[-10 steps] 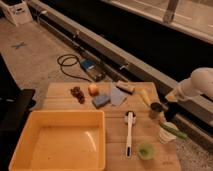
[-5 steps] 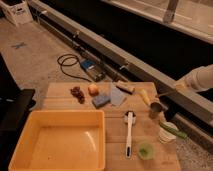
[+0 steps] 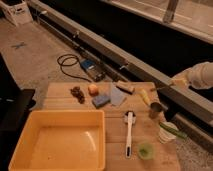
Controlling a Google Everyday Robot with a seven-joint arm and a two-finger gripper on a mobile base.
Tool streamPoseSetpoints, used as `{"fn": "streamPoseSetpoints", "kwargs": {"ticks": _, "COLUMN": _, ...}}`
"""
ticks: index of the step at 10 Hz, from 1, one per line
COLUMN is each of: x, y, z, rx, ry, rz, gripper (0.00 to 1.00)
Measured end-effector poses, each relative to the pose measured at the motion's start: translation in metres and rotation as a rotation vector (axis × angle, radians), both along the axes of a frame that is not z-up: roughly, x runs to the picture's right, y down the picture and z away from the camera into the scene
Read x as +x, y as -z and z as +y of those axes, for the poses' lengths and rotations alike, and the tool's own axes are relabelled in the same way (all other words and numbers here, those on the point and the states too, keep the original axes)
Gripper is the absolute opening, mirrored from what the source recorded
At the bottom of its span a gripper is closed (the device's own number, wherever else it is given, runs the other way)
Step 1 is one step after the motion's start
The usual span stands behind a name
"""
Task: Place fork in tray
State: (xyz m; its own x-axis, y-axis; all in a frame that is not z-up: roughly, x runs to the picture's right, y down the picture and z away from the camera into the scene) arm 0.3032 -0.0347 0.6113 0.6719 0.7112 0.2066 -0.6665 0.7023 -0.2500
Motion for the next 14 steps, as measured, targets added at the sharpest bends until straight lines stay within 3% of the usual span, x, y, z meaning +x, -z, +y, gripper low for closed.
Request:
{"fn": "streamPoseSetpoints", "kwargs": {"ticks": 2, "x": -0.052, "y": 0.006, "z": 0.01, "rx": -0.013, "ry": 0.059, "rz": -0.084, "gripper": 0.0}}
{"fn": "streamPoseSetpoints", "kwargs": {"ticks": 4, "x": -0.087, "y": 0.008, "z": 0.022, "rx": -0.026, "ry": 0.113, "rz": -0.125, "gripper": 0.0}}
{"fn": "streamPoseSetpoints", "kwargs": {"ticks": 5, "x": -0.147, "y": 0.011, "z": 0.052, "rx": -0.093, "ry": 0.225, "rz": -0.221, "gripper": 0.0}}
{"fn": "streamPoseSetpoints", "kwargs": {"ticks": 11, "x": -0.147, "y": 0.011, "z": 0.052, "rx": -0.093, "ry": 0.227, "rz": -0.221, "gripper": 0.0}}
{"fn": "streamPoseSetpoints", "kwargs": {"ticks": 14, "x": -0.169, "y": 0.018, "z": 0.052, "rx": -0.072, "ry": 0.316, "rz": -0.259, "gripper": 0.0}}
